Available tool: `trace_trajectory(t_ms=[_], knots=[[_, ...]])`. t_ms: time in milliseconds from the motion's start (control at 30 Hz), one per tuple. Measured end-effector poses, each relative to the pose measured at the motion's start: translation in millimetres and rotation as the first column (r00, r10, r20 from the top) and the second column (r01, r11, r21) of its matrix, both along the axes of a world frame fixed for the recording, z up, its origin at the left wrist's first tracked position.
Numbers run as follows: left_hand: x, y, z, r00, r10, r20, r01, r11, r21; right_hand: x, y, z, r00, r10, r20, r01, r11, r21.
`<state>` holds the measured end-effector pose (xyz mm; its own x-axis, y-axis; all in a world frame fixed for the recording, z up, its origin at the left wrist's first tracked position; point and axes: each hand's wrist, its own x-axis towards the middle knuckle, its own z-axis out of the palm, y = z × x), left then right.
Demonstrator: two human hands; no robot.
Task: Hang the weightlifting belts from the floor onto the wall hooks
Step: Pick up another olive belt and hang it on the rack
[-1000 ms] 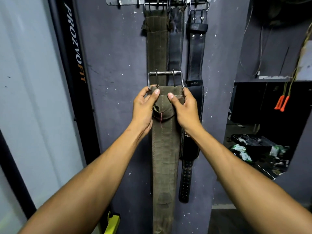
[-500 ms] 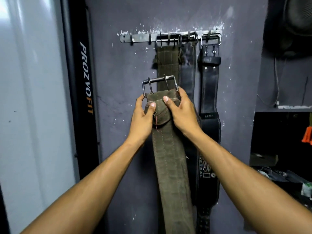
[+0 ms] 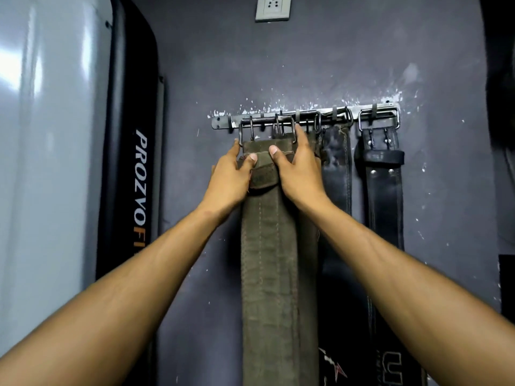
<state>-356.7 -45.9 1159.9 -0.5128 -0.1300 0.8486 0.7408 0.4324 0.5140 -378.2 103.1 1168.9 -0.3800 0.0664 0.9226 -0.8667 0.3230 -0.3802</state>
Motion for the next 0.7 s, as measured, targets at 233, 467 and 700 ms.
trace_trajectory(t_ms=[233, 467, 700], knots=[[-42.7, -25.2, 40.8, 0.997, 0.002, -0.081, -0.004, 0.999, -0.034, -37.1, -22.9, 47.1, 0.996, -0.074, 0.052, 0.073, 0.997, 0.024], [-87.3, -44.6, 72.7, 0.986, -0.124, -0.111, 0.126, 0.992, 0.01, -51.7, -42.9, 73.3, 0.97, -0.241, -0.03, 0.241, 0.971, -0.006], [-117.3, -41.5, 78.0, 0.963, -0.263, -0.06, 0.266, 0.963, 0.049, -65.4, -44.7, 69.9, 0.944, -0.331, -0.017, 0.33, 0.943, -0.029]])
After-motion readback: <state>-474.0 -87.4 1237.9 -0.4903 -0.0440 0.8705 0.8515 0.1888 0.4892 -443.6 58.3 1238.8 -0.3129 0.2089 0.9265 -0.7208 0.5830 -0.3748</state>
